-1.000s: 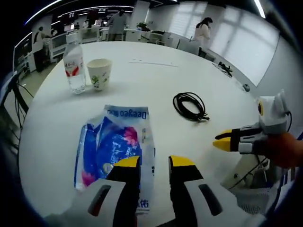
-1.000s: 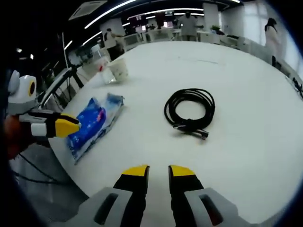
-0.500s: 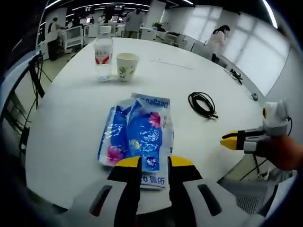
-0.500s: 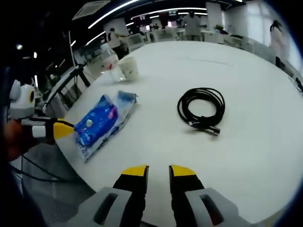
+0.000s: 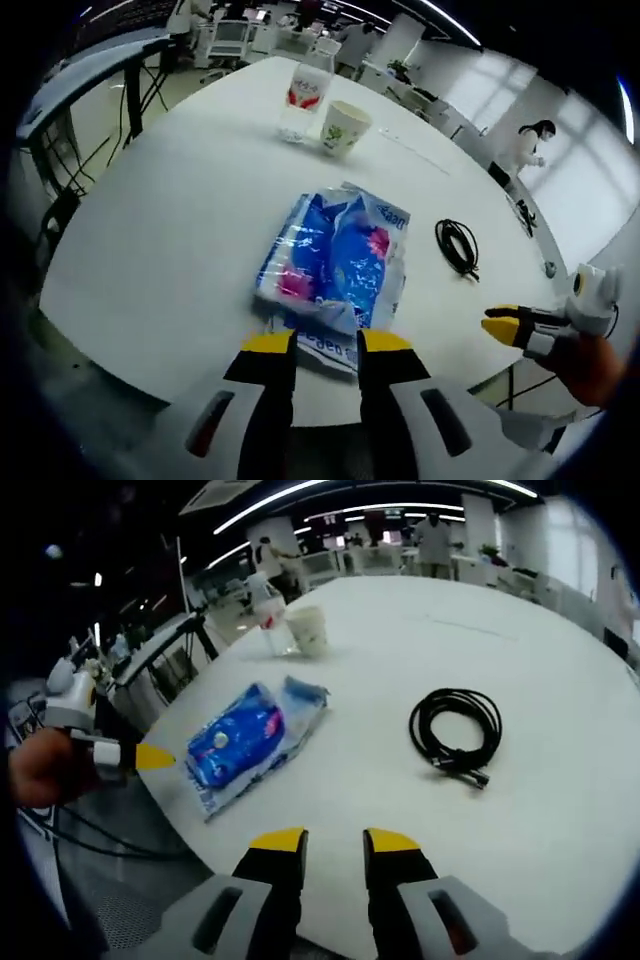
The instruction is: Arrange the tabletop items into an orderly group along one side of the table until the central work area is clear of visible clutter.
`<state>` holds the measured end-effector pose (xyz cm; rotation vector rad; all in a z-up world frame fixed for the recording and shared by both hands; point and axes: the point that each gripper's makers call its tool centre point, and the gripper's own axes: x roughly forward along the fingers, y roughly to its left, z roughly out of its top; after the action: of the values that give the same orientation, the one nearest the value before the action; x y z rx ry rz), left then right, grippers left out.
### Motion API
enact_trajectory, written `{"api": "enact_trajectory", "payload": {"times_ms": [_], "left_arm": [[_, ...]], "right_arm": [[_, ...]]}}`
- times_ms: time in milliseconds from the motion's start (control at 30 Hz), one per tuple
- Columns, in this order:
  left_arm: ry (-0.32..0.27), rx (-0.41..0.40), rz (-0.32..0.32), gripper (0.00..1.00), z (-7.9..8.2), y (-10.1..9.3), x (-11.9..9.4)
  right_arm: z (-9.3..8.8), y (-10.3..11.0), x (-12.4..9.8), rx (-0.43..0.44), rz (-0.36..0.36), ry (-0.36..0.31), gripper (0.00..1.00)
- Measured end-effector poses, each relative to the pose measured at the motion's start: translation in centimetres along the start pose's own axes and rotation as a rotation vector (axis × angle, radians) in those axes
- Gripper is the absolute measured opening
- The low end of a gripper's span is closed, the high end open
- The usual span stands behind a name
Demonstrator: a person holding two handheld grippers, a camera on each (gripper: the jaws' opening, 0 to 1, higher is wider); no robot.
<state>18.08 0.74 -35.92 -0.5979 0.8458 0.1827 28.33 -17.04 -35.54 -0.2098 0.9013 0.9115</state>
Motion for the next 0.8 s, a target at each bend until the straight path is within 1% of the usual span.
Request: {"api": "enact_trajectory", "payload": {"times_ms": [67, 200, 300, 400, 467, 533, 600, 733, 800], "left_arm": [[-0.004, 0.0, -0.004, 0.25, 0.1, -0.3, 0.0], [-0.008, -0.016, -0.008, 0.25, 0.4, -0.9, 0.2], [0.0, -0.008, -0.011, 0.27, 0.3, -1.2, 0.5], [0.016, -0.008, -0.013, 0.29, 0.1, -1.0, 1.0], [0.03, -0.009, 0.002, 0.29, -0.1, -0.5, 1.3], [0.041, -0.031, 0.008, 0.29, -0.3, -0.2, 1.5], [0.061, -0.061, 0.01, 0.3, -0.8, -0.3, 1.7], [0.057, -0.072, 0.0, 0.3, -0.7, -0.7, 2.1], [0.055, -0.067, 0.006, 0.3, -0.4, -0.4, 2.4]], "right_arm": [[0.0, 0.1, 0.1, -0.012, 0.007, 0.005, 0.21], [0.1, 1.3, 0.1, -0.031, 0.029, 0.007, 0.22], [0.2, 1.8, 0.2, -0.05, 0.047, 0.006, 0.23], [0.6, 2.4, 0.2, -0.062, 0.072, -0.001, 0.27], [1.1, 2.7, 0.1, -0.068, 0.083, -0.01, 0.29], [1.3, 2.9, 0.2, -0.076, 0.096, -0.015, 0.32], [1.4, 3.1, 0.1, -0.083, 0.102, -0.018, 0.35], [1.1, 3.4, 0.0, -0.087, 0.108, -0.013, 0.35], [0.8, 3.4, -0.2, -0.086, 0.107, -0.01, 0.35]]}}
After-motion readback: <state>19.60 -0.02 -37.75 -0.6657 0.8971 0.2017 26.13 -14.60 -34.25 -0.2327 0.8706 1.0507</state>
